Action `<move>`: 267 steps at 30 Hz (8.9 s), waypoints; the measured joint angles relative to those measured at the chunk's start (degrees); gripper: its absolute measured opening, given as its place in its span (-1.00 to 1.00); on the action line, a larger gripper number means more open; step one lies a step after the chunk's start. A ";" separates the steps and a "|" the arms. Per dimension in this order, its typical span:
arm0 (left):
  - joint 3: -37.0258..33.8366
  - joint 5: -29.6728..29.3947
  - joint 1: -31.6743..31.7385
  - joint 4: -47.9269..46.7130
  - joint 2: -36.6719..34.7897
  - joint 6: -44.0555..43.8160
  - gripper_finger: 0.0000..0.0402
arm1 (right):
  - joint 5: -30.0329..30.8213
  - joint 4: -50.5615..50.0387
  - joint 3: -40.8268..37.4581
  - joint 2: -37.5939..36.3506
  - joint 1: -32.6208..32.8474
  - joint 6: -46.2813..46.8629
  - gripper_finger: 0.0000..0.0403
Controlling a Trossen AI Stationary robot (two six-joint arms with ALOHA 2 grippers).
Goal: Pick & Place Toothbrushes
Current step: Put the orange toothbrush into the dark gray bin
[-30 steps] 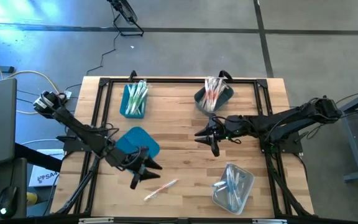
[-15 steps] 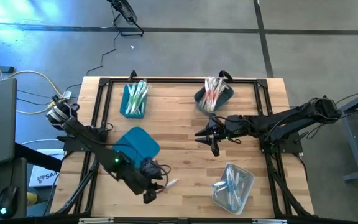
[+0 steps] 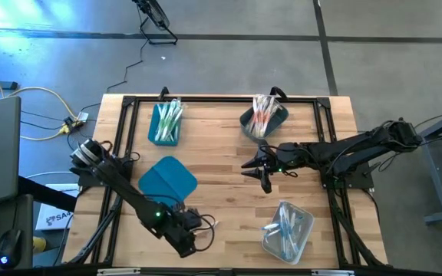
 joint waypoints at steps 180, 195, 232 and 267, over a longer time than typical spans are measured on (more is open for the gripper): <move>-14.04 36.58 61.59 44.21 -14.77 65.02 -0.97 | 15.54 17.16 0.02 1.95 -13.99 -5.85 0.10; -14.04 36.49 61.59 44.21 -14.79 64.14 -0.97 | 8.28 27.43 0.02 5.14 -17.75 -8.84 -0.22; -13.99 33.63 61.57 43.25 -14.84 64.19 -0.96 | 8.50 27.00 0.02 5.11 -17.68 -10.29 -0.88; -13.99 30.28 61.59 44.36 -14.84 65.86 -0.32 | 14.32 22.06 0.02 2.57 -17.94 -9.15 -0.88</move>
